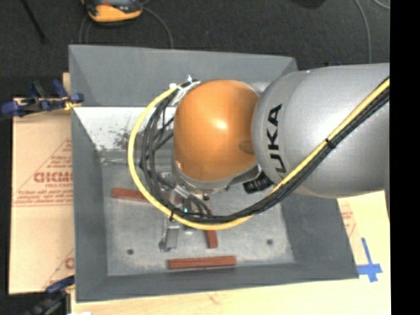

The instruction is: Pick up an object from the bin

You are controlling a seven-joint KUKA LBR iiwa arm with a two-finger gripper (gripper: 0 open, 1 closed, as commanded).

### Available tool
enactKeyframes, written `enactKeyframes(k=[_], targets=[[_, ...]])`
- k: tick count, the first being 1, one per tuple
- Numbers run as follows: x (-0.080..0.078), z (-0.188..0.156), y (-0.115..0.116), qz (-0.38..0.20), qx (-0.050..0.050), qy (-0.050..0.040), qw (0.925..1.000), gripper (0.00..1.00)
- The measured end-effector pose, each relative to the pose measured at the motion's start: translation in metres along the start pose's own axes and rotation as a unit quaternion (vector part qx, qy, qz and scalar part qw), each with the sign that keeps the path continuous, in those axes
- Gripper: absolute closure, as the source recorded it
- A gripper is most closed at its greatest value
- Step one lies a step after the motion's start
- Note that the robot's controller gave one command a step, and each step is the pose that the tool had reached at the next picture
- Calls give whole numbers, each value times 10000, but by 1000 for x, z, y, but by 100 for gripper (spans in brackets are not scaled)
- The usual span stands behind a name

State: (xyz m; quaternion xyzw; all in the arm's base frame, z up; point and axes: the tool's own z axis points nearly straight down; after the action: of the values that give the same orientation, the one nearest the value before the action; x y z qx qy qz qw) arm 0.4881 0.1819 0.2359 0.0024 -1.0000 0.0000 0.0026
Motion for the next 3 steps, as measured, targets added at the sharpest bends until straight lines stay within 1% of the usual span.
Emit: enactKeyframes(k=[1, 2, 3], targets=[[-2, -4, -1, 24, -8, -39, 10000, 0], [-38, 59, -8, -199, -9, -75, 9998, 0], [-85, 142, -40, -112, -13, -70, 9999, 0]])
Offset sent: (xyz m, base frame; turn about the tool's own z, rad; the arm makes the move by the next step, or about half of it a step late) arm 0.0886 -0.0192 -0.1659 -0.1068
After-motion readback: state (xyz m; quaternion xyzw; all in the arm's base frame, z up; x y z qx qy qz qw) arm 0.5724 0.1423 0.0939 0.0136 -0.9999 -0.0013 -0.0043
